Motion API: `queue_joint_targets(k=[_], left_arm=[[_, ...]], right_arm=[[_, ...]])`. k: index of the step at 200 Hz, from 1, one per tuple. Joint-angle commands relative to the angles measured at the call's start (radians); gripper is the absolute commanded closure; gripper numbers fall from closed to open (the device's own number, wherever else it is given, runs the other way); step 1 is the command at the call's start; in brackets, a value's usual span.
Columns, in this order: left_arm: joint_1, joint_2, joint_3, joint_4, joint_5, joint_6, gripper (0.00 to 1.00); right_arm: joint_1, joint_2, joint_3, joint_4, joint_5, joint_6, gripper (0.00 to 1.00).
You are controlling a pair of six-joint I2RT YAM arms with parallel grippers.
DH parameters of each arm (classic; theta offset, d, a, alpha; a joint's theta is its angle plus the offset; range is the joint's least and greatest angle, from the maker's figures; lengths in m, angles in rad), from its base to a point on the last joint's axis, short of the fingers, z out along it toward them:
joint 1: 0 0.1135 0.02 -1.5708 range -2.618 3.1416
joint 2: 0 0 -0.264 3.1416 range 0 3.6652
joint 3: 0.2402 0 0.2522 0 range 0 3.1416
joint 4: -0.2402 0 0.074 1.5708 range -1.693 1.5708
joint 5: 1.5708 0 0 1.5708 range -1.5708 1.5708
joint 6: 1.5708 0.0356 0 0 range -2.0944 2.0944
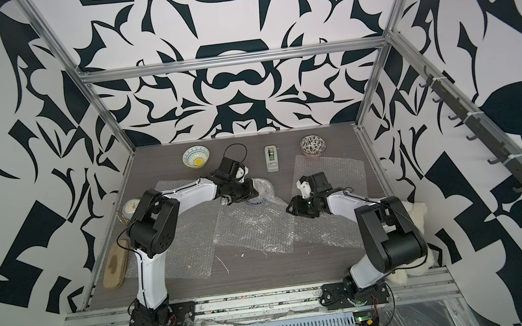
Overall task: Wrap bowls in bubble wrap
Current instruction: Wrap the bowl in bubble wrap.
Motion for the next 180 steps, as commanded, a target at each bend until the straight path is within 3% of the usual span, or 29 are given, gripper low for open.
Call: queue_joint_targets(k=[1, 62, 117, 180], left_arm=[[-0.008, 0.014, -0.019, -0.01, 0.007, -0.001, 0.92], [-0.009, 0.025, -0.012, -0.014, 0.012, -0.005, 0.92], [-0.01, 0.028, -0.007, -0.018, 0.013, -0.005, 0.92], [-0.01, 0.037, -0.001, -0.017, 0.015, -0.005, 0.92]], right_arm=[[0.002, 0.002, 0.029, 0.065, -0.071, -0.01, 0.5], [0.023, -0.047, 0.027, 0.012, -0.038, -0.037, 0.5], [0.051, 0.036, 0.033, 0.067, -0.112, -0.009, 0.52], [0.052, -0.028, -0.022, 0.033, -0.127, 0.004, 0.59]])
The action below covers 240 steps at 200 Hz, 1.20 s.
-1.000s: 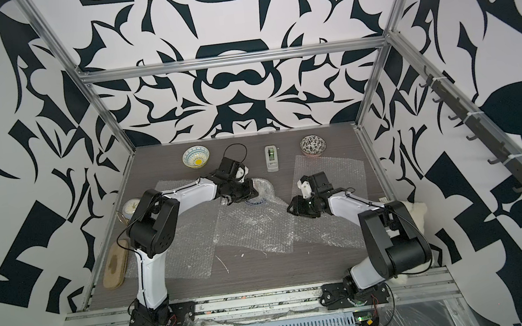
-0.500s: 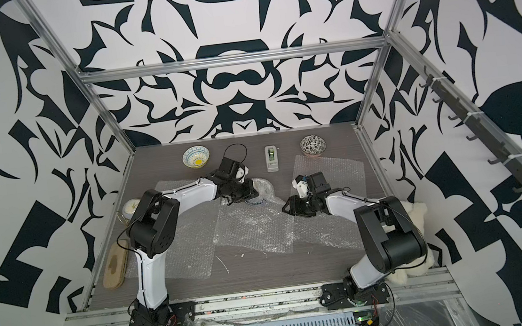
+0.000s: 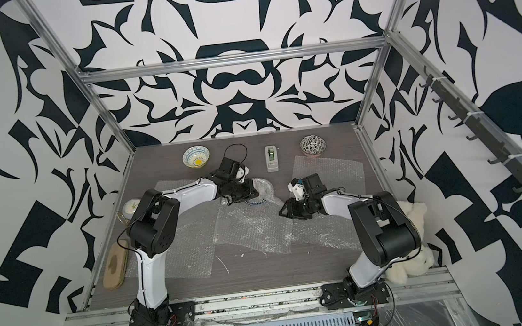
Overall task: Wrap bowls in bubble wrap
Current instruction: Wrap the bowl in bubble wrap.
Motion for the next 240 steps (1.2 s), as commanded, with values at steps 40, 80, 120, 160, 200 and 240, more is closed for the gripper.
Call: queue_joint_targets(k=[40, 80, 120, 160, 200, 240], left_arm=[[-0.008, 0.037, -0.003, -0.017, 0.012, -0.005, 0.92], [-0.01, 0.024, -0.017, -0.015, 0.005, -0.005, 0.92], [-0.011, 0.029, -0.024, -0.009, 0.006, -0.009, 0.92], [-0.017, 0.039, -0.015, -0.006, 0.008, -0.014, 0.91], [-0.026, 0.045, -0.006, -0.006, 0.009, -0.018, 0.92], [-0.037, 0.052, 0.002, -0.007, 0.011, -0.021, 0.92]], right_arm=[[0.006, -0.077, -0.025, 0.003, -0.033, 0.041, 0.79], [0.005, -0.07, 0.037, 0.01, -0.087, 0.077, 1.0], [0.005, -0.074, 0.142, 0.016, -0.17, 0.136, 1.0], [0.018, -0.029, 0.229, 0.088, -0.193, 0.203, 1.0], [0.068, 0.074, 0.306, 0.185, -0.138, 0.293, 1.0], [0.069, 0.209, 0.387, 0.169, -0.033, 0.352, 1.0]])
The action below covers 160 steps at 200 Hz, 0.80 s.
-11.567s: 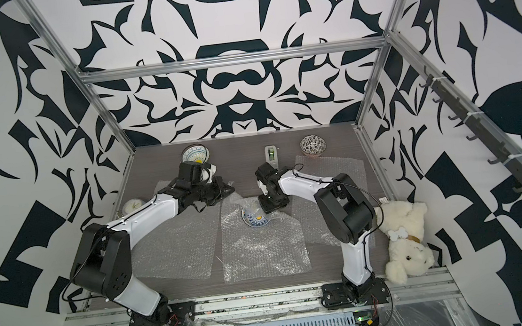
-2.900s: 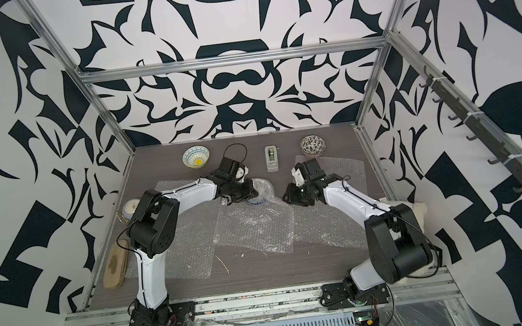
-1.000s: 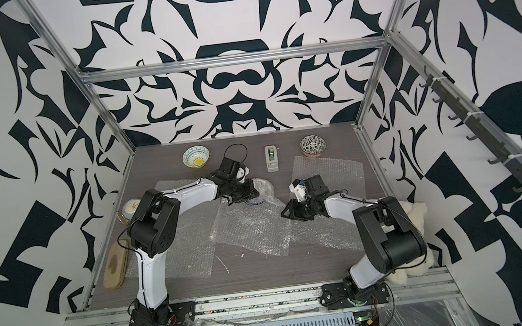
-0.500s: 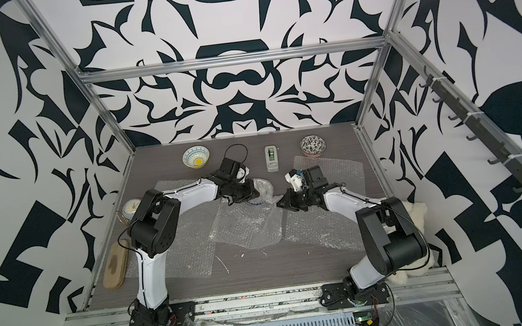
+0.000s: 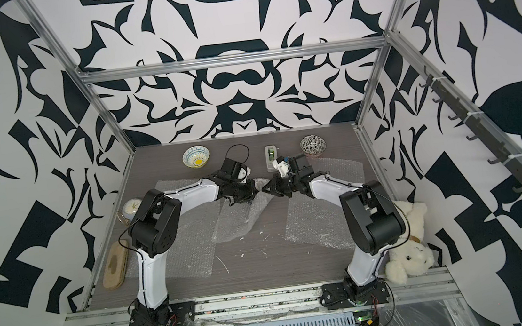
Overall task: Wrap bowls in bubble wrap
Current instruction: Wrap the bowl in bubble wrap.
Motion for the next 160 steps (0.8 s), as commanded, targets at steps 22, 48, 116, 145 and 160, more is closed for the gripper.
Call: queue_joint_targets(k=[22, 48, 116, 145, 160], left_arm=[[-0.023, 0.049, 0.002, -0.026, 0.007, -0.003, 0.92], [-0.025, 0.05, 0.002, -0.021, 0.008, -0.006, 0.92], [-0.008, -0.005, 0.009, -0.009, 0.02, -0.04, 0.89], [0.025, -0.086, 0.009, -0.033, 0.001, -0.061, 0.83], [0.048, -0.132, -0.004, -0.039, -0.005, -0.076, 0.8]], right_arm=[[0.001, 0.107, 0.12, 0.044, 0.094, 0.069, 1.0], [0.007, 0.165, 0.181, -0.007, 0.128, 0.037, 1.0], [0.047, 0.269, 0.318, -0.317, 0.261, -0.138, 1.0], [0.057, 0.281, 0.36, -0.396, 0.305, -0.19, 1.0], [0.067, 0.29, 0.393, -0.445, 0.324, -0.217, 1.0]])
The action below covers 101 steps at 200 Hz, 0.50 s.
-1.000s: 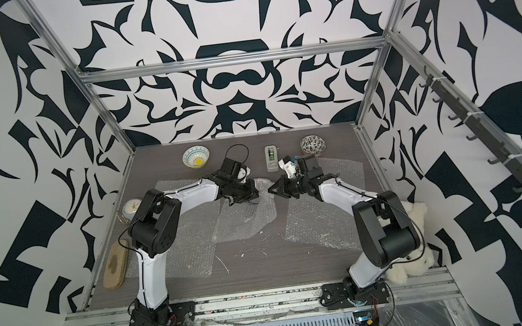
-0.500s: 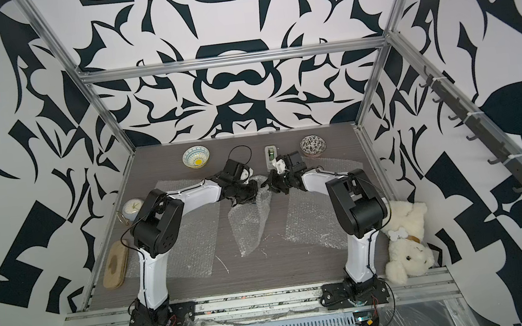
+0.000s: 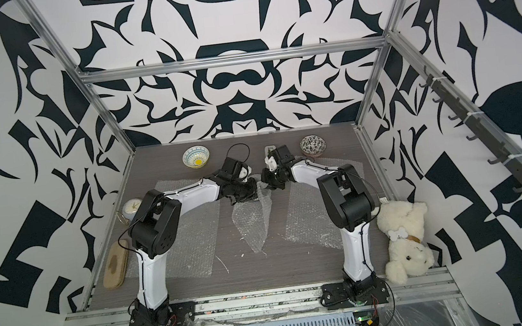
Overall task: Wrap bowls in bubble wrap
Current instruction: Wrap the bowl in bubble wrap.
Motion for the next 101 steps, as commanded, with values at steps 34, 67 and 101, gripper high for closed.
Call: queue_joint_targets(k=[34, 67, 101], left_arm=[[0.094, -0.218, -0.063, -0.036, -0.033, -0.022, 0.76], [0.149, -0.244, -0.101, -0.038, -0.04, 0.01, 0.74], [0.16, -0.198, -0.101, -0.019, 0.015, 0.043, 0.74]], right_arm=[[0.042, 0.059, 0.119, -0.225, 0.137, -0.116, 1.0], [0.069, 0.095, 0.202, -0.301, 0.169, -0.154, 1.0], [0.11, 0.139, 0.321, -0.415, 0.249, -0.221, 1.0]])
